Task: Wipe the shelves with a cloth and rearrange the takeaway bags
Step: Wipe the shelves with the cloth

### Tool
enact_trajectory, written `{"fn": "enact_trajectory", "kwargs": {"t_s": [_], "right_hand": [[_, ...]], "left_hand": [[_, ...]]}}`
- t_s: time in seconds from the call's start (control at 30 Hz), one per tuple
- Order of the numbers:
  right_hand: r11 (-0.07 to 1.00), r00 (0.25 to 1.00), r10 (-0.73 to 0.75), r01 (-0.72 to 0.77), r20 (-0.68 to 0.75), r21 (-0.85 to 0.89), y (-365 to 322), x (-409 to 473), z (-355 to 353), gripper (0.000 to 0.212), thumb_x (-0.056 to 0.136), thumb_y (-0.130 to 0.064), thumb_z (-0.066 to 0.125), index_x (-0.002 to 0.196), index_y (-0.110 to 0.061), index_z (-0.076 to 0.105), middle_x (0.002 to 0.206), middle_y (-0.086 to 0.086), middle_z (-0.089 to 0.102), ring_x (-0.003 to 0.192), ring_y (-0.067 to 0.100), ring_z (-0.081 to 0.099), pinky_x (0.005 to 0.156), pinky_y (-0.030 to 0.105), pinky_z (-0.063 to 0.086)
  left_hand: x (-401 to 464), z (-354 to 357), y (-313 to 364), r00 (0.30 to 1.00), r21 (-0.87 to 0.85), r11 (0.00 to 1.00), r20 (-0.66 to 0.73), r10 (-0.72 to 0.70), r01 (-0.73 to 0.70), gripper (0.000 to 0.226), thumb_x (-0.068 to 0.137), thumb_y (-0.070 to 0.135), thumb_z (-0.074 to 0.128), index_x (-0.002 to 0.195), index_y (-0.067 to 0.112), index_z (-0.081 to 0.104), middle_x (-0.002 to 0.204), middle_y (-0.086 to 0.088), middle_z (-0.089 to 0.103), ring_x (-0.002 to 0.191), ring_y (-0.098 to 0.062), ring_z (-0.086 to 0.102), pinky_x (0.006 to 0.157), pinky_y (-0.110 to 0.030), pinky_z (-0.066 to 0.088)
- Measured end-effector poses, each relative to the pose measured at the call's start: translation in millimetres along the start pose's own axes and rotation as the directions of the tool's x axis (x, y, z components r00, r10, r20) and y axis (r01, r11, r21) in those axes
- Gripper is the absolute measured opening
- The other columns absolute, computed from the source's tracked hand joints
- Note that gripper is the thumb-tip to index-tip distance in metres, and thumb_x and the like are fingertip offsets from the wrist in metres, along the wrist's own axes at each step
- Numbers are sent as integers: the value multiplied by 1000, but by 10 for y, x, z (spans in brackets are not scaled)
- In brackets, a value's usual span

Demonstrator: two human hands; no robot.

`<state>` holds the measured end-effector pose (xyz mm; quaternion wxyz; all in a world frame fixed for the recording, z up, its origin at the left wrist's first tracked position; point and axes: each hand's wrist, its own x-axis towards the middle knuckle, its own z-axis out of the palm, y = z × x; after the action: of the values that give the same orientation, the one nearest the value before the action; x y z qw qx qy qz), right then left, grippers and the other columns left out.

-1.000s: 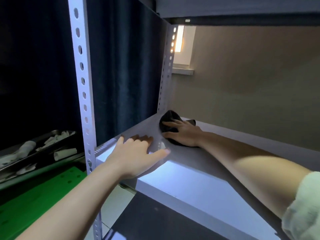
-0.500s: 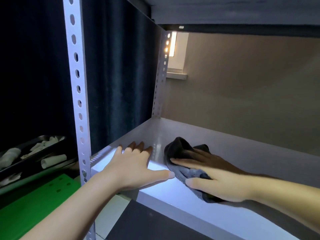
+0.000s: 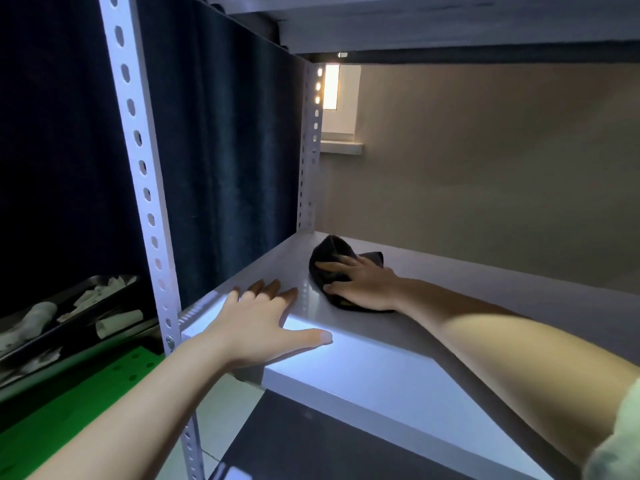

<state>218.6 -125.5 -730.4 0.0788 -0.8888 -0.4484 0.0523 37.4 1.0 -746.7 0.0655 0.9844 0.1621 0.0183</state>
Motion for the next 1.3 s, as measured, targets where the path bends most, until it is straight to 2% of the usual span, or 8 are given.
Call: {"fn": "enact_trajectory", "kwargs": {"t_s": [0.13, 0.23, 0.37, 0.6, 0.83, 1.03, 1.17, 1.3], "right_hand": [[999, 999, -33, 33, 2, 20, 62, -711, -35, 57, 87, -60, 38, 138, -63, 13, 158, -21, 7, 146, 16, 4, 112, 52, 17], [1000, 999, 0, 0, -45, -6, 88, -1426, -21, 56, 86, -64, 33, 136, -65, 7, 156, -25, 11, 144, 16, 11, 112, 50, 21], [977, 974, 205, -209, -99, -40, 20, -2247, 56, 57, 88, -67, 31, 140, -61, 7, 156, -17, 18, 143, 19, 18, 110, 50, 23], [940, 935, 338, -341, -105, -12, -12, -2095, 14, 59, 87, -66, 35, 141, -58, 14, 156, -11, 22, 140, 28, 25, 104, 51, 31], [920, 912, 370, -386, -178, -63, -111, -2375, 80, 73, 75, -84, 32, 140, -53, 23, 153, -13, 27, 136, 24, 27, 103, 52, 27], [940, 930, 201, -272, -308, -208, -15, -3240, 252, 71, 75, -48, 51, 140, -53, 23, 149, -11, 37, 129, 23, 40, 88, 43, 39], [955, 908, 82, -190, -411, -227, -31, -3486, 218, 55, 75, -42, 39, 130, -47, 42, 129, -11, 58, 111, 21, 57, 74, 38, 42], [944, 907, -46, -97, -418, -316, -5, -3834, 221, 56, 70, -26, 59, 123, -41, 51, 112, -12, 63, 94, 17, 59, 69, 35, 44]], "left_hand": [[-20, -30, 18, 1000, 12, 1000, 3, 17, -17, 119, 51, 98, 13, 151, 35, 16, 161, 5, 10, 147, -20, 7, 117, -48, 8], [-76, -102, 91, 997, 26, 996, -8, 80, -80, 102, 63, 94, 20, 145, 36, 30, 154, 3, 32, 137, -23, 32, 113, -46, 24], [-293, -62, 601, 947, 34, 947, -24, 320, -319, 68, 75, 86, 27, 111, 32, 45, 123, 0, 53, 113, -24, 47, 102, -47, 35], [-254, 152, 770, 911, 33, 911, 37, 411, -412, 105, 62, 94, 2, 147, 35, 23, 158, 5, 21, 146, -17, 11, 117, -48, 12], [-249, 201, 790, 891, 18, 897, -114, 440, -441, 98, 63, 95, 4, 137, 39, 37, 132, 13, 46, 125, -14, 38, 105, -40, 29], [-365, 183, 782, 787, 50, 816, -236, 569, -575, 61, 85, 76, 14, 101, 31, 53, 96, 12, 56, 96, -15, 52, 78, -33, 45], [-680, 181, 957, 693, -41, 718, -308, 652, -695, 56, 89, 63, 25, 113, 29, 63, 113, 14, 64, 107, -11, 54, 85, -31, 48], [-1016, 252, 1199, 595, -143, 582, -303, 744, -800, 51, 91, 63, 31, 125, 36, 58, 124, 22, 58, 113, 2, 50, 93, -24, 46]]}}
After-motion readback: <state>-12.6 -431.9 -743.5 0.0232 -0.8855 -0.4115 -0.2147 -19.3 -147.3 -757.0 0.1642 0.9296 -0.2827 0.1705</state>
